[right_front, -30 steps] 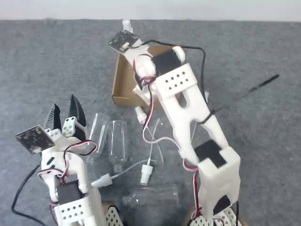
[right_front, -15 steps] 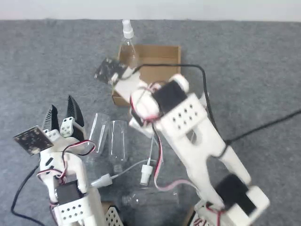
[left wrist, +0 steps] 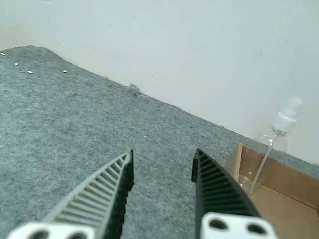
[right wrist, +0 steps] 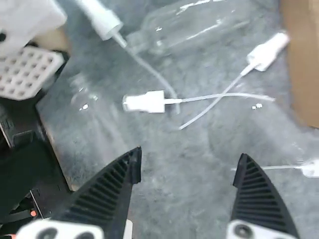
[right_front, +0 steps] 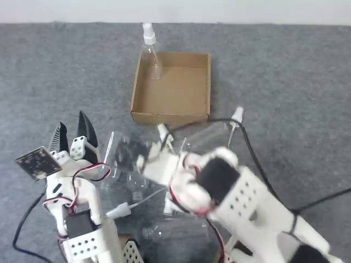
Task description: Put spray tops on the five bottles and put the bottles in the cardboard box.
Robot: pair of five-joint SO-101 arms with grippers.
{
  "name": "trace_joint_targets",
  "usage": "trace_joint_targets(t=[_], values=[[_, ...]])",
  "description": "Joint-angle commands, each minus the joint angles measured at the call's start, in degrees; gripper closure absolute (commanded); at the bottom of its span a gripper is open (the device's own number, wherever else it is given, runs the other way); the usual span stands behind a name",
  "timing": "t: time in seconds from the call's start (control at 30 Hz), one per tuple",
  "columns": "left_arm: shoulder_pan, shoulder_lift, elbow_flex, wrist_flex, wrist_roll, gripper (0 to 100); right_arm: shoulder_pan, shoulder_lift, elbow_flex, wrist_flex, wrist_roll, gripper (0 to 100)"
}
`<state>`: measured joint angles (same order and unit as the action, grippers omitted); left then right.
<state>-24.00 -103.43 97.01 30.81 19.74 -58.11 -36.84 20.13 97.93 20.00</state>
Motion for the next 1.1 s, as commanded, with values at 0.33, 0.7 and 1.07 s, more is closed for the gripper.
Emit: trace_joint_targets(t=[0.33, 0.7, 1.07], values=[[-0.1, -0.9, -0.5, -2.0, -0.1, 82, -10.9, -18.2, 21.2, -7.5, 0.4, 73.4], [-0.1, -0.9, -0.5, -2.0, -0.1, 82, -21.1, -18.2, 32.5, -16.2, 0.6, 73.5], [-0.1, -0.9, -0.5, -2.0, -0.1, 82, -21.7, -18.1, 37.8, -20.4, 0.7, 73.5]])
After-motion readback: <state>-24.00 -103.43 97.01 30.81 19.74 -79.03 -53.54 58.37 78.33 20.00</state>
